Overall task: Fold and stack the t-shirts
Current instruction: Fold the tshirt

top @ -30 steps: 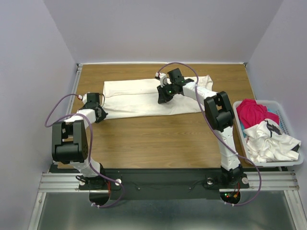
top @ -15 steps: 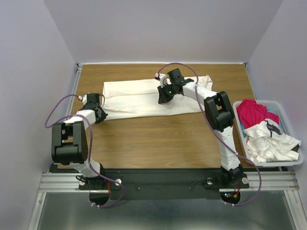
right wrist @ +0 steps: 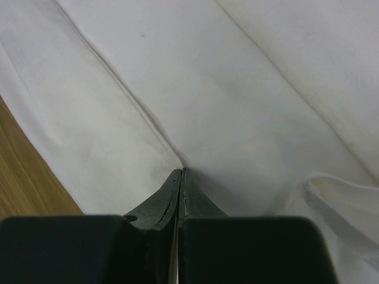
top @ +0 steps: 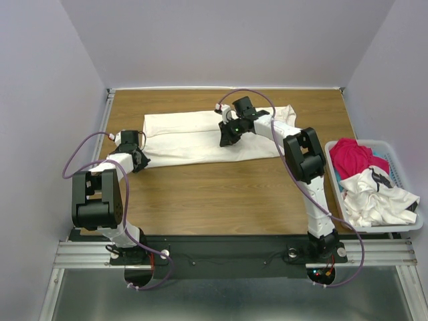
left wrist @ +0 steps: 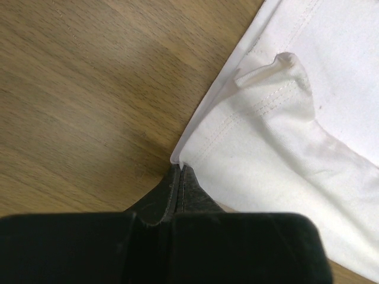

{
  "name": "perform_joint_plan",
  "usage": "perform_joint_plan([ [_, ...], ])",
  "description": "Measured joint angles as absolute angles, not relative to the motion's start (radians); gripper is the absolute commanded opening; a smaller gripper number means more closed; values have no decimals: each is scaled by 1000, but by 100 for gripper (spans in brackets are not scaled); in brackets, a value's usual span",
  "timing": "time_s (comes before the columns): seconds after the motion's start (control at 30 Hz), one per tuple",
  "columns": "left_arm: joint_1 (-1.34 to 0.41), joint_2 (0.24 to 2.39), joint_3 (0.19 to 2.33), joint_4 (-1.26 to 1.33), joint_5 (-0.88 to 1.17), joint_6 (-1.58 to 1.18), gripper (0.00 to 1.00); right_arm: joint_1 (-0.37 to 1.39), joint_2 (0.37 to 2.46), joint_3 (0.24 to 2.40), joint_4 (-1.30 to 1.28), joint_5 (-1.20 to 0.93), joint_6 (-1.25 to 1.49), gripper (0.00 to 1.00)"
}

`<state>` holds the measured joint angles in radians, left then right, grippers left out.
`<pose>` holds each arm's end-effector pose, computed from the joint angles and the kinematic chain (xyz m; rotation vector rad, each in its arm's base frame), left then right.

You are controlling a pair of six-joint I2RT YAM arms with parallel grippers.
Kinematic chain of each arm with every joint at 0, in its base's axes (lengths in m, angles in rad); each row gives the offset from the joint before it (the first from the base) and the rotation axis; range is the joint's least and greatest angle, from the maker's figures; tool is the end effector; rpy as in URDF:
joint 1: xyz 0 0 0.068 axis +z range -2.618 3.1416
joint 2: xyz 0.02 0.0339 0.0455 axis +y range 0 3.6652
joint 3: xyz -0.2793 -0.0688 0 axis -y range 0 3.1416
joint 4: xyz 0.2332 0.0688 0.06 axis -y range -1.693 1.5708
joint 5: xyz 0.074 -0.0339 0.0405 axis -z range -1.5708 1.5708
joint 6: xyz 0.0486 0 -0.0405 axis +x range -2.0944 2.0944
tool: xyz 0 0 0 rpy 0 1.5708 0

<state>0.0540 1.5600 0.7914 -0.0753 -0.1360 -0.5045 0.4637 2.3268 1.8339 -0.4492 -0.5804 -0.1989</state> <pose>0.3067 0.0232 0.1825 -0.7225 2.2938 -0.0446 0.4468 0.2532 0.1665 -1.0307 2.2587 0.8376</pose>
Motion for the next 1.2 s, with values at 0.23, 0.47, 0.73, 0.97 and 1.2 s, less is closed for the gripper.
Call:
perform_joint_plan([
  [0.23, 57, 1560, 791, -78, -134, -504, 0, 468, 2349, 1885, -469, -541, -202, 1],
  [0.47, 92, 1526, 753, -72, -102, -513, 0, 473, 2380, 1960, -482, -468, -196, 1],
  [0.73, 108, 1517, 746, -76, -86, -517, 0, 479, 2382, 1953, -482, -448, -188, 1],
  [0.97, 109, 1505, 752, -112, -88, -510, 37, 480, 2362, 1922, -469, -427, -170, 39],
  [1.2, 113, 1420, 828, -196, -98, -496, 49, 481, 2265, 1894, -486, -371, -100, 49],
])
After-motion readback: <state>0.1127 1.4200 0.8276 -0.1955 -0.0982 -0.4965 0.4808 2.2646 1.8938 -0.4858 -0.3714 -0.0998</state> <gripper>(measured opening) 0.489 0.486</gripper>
